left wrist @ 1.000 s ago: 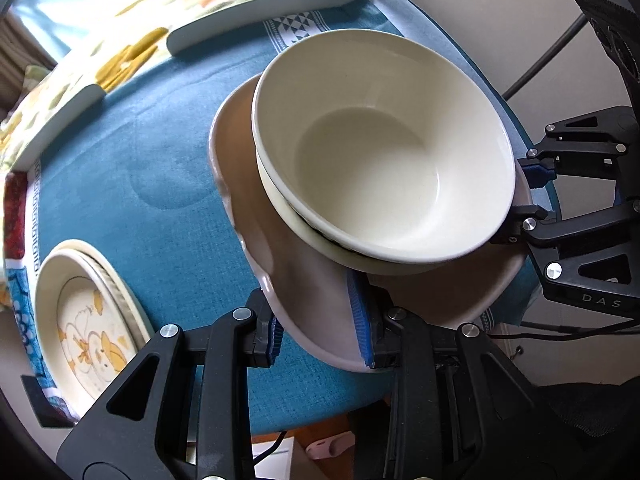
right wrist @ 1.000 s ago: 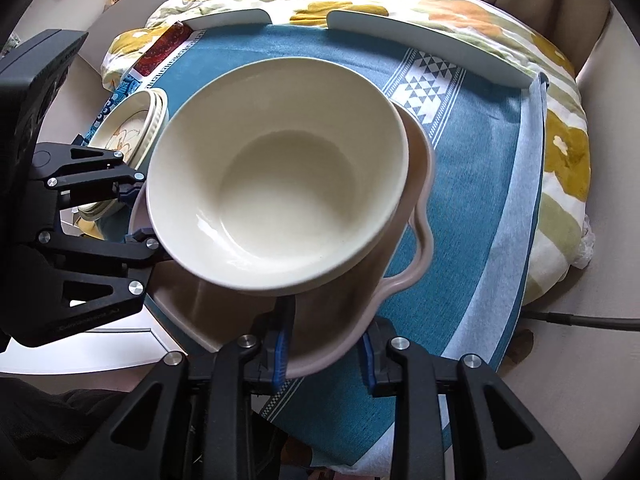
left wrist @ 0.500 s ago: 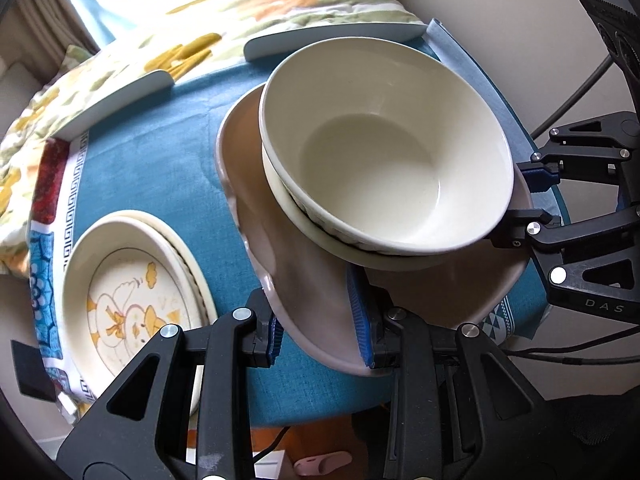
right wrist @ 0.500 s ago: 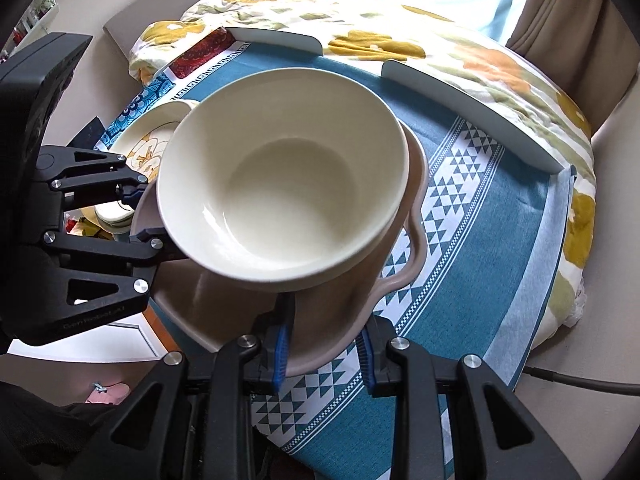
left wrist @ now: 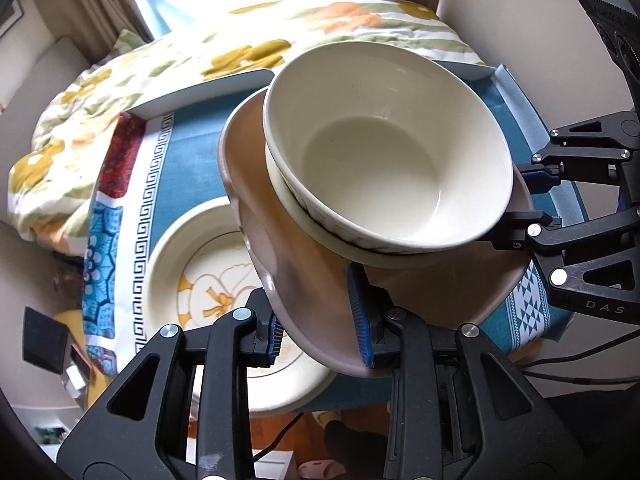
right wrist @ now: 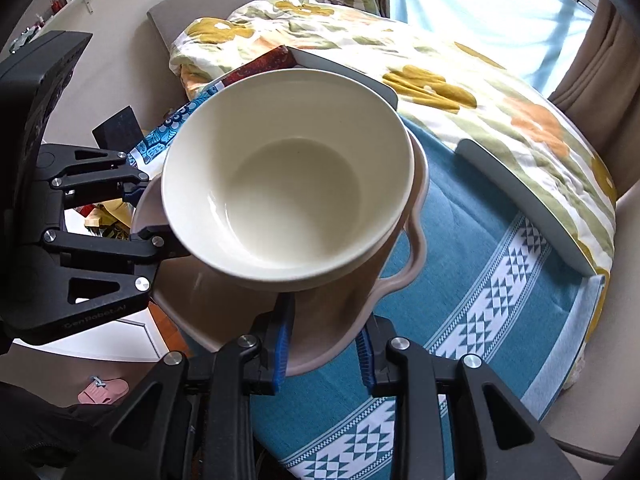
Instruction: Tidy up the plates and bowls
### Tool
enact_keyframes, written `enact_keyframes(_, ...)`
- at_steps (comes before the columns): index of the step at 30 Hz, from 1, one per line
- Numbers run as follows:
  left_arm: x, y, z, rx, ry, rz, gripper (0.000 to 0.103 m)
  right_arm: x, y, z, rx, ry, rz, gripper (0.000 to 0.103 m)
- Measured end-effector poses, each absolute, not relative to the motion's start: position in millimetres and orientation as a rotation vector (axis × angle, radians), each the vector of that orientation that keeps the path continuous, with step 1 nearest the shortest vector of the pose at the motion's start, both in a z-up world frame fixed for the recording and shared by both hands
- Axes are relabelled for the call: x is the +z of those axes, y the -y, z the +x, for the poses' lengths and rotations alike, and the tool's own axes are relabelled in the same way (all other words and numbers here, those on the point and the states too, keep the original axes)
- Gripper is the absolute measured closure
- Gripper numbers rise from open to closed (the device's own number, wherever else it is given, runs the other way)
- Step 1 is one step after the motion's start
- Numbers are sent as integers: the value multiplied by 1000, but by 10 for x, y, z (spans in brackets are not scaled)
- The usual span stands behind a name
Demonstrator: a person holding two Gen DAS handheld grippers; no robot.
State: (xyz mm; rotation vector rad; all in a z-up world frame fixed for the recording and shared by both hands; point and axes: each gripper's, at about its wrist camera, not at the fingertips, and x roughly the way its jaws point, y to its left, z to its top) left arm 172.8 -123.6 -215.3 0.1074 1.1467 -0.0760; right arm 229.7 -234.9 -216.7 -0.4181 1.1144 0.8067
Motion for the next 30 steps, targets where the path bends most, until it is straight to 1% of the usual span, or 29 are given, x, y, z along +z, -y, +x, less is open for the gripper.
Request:
enact_keyframes(8,-2129,553,1636,-77,-1171,111,77,-2149,1623,2197,812,-1137,-413,77)
enact_keyframes(14,-2251,157,1507,-129,-1210,132,77,-2267,1236,2005,763,-1188,-376,77)
enact_keyframes(21,-2440,23,1409,-242,-1238,165,77,-2426,1115,1805,659,-1244,-327,77)
enact_keyframes(30,-2612,-31,1451,-338,-1242,166,77,-2496,1082,1728,545,-1248,-312,77)
